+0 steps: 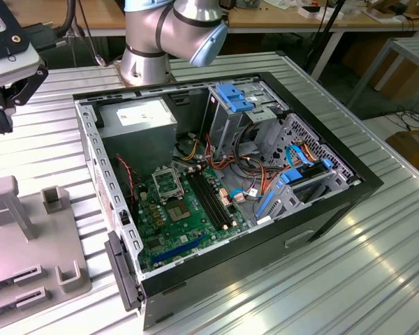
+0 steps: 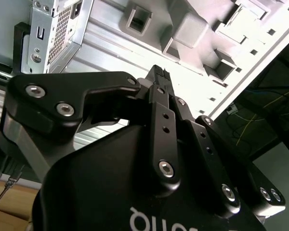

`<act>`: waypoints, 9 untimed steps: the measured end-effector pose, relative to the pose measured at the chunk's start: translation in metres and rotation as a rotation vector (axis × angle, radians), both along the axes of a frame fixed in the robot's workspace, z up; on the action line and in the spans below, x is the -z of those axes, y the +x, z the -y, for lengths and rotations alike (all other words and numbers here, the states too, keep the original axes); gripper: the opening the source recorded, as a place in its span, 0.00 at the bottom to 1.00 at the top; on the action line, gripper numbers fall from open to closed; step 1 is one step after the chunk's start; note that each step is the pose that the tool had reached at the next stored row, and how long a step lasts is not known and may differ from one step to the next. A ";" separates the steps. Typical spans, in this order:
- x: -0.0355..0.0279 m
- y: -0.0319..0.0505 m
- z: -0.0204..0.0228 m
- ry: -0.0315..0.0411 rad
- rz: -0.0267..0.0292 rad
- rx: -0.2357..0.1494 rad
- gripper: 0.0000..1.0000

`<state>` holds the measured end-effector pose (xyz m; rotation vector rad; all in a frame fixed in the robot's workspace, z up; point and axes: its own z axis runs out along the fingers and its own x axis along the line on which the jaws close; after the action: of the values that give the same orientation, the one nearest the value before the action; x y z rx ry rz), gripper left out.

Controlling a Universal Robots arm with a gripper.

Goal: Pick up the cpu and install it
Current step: 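Reach for the cpu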

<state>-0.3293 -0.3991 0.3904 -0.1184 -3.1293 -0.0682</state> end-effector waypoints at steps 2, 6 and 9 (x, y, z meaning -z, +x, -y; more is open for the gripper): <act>0.0002 -0.0020 0.0000 0.0000 -0.0001 0.000 0.11; 0.0006 -0.0065 0.0000 0.0000 -0.0003 0.000 0.11; 0.0010 -0.0102 0.0000 0.0000 -0.0008 0.000 0.11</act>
<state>-0.3395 -0.3991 0.3894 -0.1183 -3.1285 -0.0680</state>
